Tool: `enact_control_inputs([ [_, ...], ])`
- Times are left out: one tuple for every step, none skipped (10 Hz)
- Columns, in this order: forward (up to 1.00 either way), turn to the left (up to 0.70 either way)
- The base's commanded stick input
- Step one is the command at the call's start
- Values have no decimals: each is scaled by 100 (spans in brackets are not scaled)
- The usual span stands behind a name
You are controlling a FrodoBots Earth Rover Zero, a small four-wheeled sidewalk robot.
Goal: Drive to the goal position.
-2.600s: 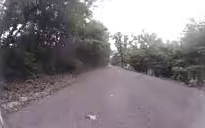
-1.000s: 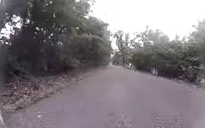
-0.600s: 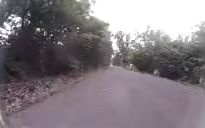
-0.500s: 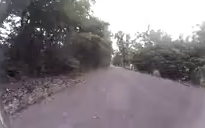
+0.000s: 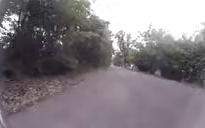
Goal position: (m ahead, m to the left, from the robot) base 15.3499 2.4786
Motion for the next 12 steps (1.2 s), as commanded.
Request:
enact_control_inputs([
  [70,0],
  [70,0],
  [70,0],
  [70,0],
  [70,0],
  [70,0],
  [70,0],
  [70,0],
  [70,0],
  [70,0],
  [70,0],
  [70,0],
])
